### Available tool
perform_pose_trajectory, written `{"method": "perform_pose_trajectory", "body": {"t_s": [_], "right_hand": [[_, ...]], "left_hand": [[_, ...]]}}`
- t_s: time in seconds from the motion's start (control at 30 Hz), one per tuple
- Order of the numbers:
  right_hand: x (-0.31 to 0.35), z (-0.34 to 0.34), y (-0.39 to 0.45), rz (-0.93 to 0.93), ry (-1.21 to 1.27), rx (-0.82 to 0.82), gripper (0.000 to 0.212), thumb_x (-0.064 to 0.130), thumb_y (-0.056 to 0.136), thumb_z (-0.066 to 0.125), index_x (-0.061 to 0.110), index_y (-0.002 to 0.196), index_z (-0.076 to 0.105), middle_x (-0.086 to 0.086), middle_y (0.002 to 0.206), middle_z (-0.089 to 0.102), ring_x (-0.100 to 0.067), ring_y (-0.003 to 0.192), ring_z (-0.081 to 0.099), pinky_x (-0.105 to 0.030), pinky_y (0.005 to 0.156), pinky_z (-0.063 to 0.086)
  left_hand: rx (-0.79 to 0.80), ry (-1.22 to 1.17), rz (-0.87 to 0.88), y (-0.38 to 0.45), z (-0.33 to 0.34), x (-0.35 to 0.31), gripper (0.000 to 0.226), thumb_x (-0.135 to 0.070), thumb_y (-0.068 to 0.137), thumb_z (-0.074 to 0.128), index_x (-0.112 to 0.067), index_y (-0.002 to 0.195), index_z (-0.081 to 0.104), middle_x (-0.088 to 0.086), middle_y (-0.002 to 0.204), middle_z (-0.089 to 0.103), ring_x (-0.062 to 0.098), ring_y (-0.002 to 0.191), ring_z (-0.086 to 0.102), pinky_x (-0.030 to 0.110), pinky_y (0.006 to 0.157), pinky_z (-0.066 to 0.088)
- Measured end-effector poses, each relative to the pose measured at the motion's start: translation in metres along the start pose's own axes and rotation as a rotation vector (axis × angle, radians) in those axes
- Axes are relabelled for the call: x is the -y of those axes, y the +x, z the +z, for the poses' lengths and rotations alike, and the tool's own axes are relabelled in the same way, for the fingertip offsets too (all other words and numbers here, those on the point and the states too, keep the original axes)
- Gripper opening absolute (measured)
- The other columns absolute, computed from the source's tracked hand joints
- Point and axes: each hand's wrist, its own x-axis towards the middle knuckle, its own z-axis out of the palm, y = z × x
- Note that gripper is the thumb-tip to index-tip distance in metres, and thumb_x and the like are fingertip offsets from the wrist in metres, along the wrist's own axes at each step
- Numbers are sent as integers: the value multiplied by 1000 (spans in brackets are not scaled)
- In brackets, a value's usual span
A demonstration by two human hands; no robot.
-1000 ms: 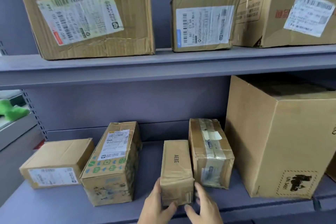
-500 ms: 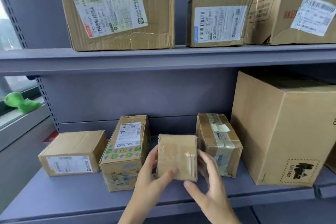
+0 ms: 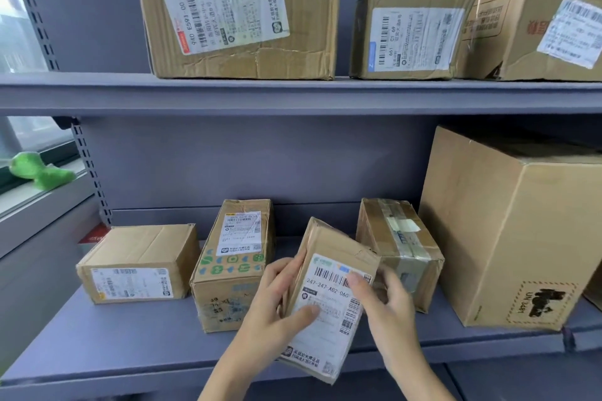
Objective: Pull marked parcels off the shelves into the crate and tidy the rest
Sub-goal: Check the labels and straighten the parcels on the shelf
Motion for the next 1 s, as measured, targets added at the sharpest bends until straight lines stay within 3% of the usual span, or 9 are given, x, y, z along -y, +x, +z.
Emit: {"method": "perform_pose_trajectory", "body": {"t_s": [0.17, 0.27, 0.4, 0.47, 0.53, 0.67, 0.77, 0.87, 1.0], "right_hand": [[-6, 4, -2, 46, 18, 65, 68, 62, 46, 71, 24, 101, 58, 4, 95, 69, -14, 87, 65, -27, 71, 53], [-6, 2, -3, 62, 98, 115, 84, 66, 34, 79, 26, 102, 51, 9, 95, 67, -10, 95, 63, -28, 78, 51], [-8, -10, -4, 140, 236, 221, 84, 54, 33, 86, 33, 103, 46, 9, 95, 68, -14, 95, 65, -29, 72, 53], [-7, -17, -7, 191, 274, 263, 78, 43, 37, 87, 36, 104, 47, 2, 101, 68, -16, 94, 66, -29, 69, 54], [-2, -20, -10, 241, 262, 254, 68, 36, 46, 83, 39, 104, 49, 0, 103, 69, -17, 94, 68, -29, 67, 55], [0, -17, -12, 330, 364, 48, 40, 25, 71, 69, 25, 107, 51, -4, 96, 70, -21, 85, 69, -36, 65, 55], [-1, -18, -10, 402, 460, -4, 30, 24, 80, 59, 22, 110, 56, -7, 99, 72, -25, 91, 68, -43, 74, 53], [-7, -23, -11, 415, 456, 186, 49, 23, 72, 64, 25, 121, 56, -3, 111, 70, -22, 102, 66, -46, 89, 50], [-20, -30, -11, 388, 273, 410, 105, 38, 41, 89, 32, 135, 40, 7, 124, 63, -14, 116, 58, -40, 100, 45]], "left_hand": [[-56, -77, -35, -5, -4, 8, 51, -26, 82, 65, -42, 127, 47, -17, 123, 49, 1, 114, 52, 25, 89, 49], [-83, -144, -71, -7, -2, 9, 41, -23, 85, 61, -48, 116, 58, -16, 120, 57, 6, 115, 55, 34, 94, 50], [-67, -201, -77, -11, 6, 4, 41, -14, 87, 59, -40, 119, 56, -13, 121, 58, 5, 110, 59, 24, 86, 51], [-67, -217, -71, -12, 8, 3, 41, -12, 88, 59, -39, 120, 55, -15, 120, 58, 6, 110, 59, 22, 83, 50], [-46, -202, -66, -12, 9, 2, 42, -24, 83, 63, -41, 121, 53, -17, 120, 58, 6, 113, 57, 25, 85, 51], [78, -205, -65, -20, 13, 8, 61, -31, 69, 74, -40, 125, 52, -12, 130, 53, 4, 118, 53, 27, 85, 52], [138, -98, -42, -26, 20, 16, 82, -33, 67, 80, -44, 135, 36, -25, 135, 46, -7, 124, 43, 22, 88, 49], [86, -145, -93, -25, 26, 20, 85, -38, 62, 80, -46, 134, 35, -27, 132, 50, -6, 120, 47, 25, 84, 52], [15, -216, -147, -17, 30, 28, 80, -43, 56, 76, -40, 128, 42, -26, 117, 63, -4, 109, 57, 17, 77, 51]]}}
